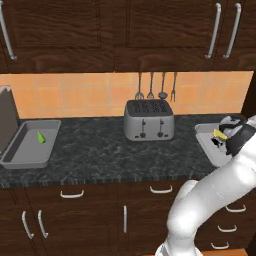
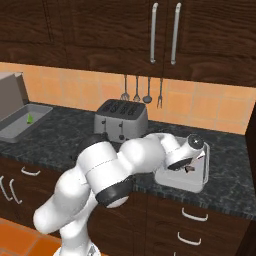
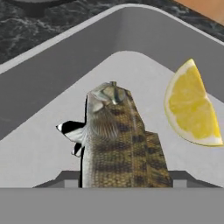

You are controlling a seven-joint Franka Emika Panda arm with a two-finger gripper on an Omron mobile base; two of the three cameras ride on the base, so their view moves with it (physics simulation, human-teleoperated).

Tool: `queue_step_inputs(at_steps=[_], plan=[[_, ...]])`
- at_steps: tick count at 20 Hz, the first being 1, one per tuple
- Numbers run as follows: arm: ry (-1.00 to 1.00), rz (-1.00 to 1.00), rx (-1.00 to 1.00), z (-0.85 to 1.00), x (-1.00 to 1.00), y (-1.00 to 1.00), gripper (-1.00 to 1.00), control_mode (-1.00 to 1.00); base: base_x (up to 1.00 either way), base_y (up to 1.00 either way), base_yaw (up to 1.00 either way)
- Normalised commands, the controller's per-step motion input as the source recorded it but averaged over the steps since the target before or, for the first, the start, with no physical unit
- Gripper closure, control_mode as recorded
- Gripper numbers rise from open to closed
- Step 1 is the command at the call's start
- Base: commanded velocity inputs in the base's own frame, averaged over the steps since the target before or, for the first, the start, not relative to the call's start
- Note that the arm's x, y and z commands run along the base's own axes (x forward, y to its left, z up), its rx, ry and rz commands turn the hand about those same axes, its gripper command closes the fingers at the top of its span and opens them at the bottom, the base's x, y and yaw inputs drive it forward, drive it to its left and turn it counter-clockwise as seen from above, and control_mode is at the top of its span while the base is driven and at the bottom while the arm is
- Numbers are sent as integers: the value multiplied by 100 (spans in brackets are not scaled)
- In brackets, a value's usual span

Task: Place one lemon wedge and one fish in each tupperware on the nearby counter, to pack two identical lunches.

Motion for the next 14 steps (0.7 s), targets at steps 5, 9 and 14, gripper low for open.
queue_step_inputs(at_steps=[5, 9, 14], plan=[[0, 4, -1, -23, 64, 12, -100, -100, 0, 0, 0], [0, 7, -1, -10, 13, -13, -100, -100, 0, 0, 0], [-1, 7, 0, 0, -13, -22, -100, -100, 0, 0, 0]])
